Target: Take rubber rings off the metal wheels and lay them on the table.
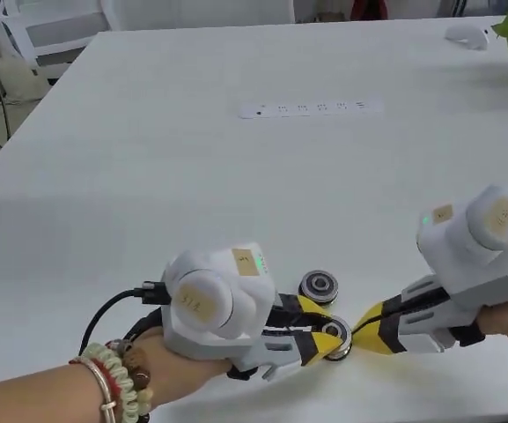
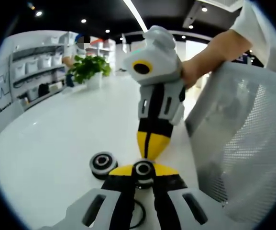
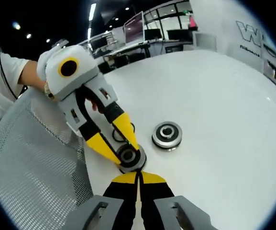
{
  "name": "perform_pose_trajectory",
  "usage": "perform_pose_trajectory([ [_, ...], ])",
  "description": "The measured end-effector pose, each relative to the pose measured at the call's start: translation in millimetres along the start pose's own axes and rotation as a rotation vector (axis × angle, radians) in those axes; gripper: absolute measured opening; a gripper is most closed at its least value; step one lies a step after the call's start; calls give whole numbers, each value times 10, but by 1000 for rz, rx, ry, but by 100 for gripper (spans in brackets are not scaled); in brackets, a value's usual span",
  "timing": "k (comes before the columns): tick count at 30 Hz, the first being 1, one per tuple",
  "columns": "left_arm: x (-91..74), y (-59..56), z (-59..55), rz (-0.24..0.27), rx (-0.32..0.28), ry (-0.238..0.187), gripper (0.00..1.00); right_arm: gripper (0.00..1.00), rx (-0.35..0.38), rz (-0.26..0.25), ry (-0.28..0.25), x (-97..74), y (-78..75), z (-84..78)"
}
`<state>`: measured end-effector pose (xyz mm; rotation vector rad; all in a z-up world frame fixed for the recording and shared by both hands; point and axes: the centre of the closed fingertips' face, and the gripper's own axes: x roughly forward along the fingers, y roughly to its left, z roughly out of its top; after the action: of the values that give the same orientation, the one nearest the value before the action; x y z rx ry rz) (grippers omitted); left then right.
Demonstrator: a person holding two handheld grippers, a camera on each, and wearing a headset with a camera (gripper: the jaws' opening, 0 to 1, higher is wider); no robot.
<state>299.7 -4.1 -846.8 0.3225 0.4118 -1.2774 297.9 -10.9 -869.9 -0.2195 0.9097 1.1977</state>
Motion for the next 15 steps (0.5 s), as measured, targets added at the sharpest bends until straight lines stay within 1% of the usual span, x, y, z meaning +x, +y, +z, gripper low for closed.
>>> perform_pose_trajectory([
  [1,1,2,-1,0,-1,-1,14,0,39,10,-7,-9,1,4],
  [3,0,1,-1,0,10,2,14,0,81,18,-19,-29,-19,16],
  [7,-1,-3,-4,6,23,9,15,0,109,20,-24,-45,-37,28],
  [9,-2,-11,-8,8,50,11,15,0,127,24,-24,-47,-40,27],
  [10,-4,-13,-9,8,58,14,15,0,149,28,-28,-46,-31,26],
  [13,-13,-2,-17,7,52,20,15,0,180,39,-40,-58,-24,32],
  [15,-27,3,-24,5,45,20,15,0,212,49,-58,-71,-16,52],
])
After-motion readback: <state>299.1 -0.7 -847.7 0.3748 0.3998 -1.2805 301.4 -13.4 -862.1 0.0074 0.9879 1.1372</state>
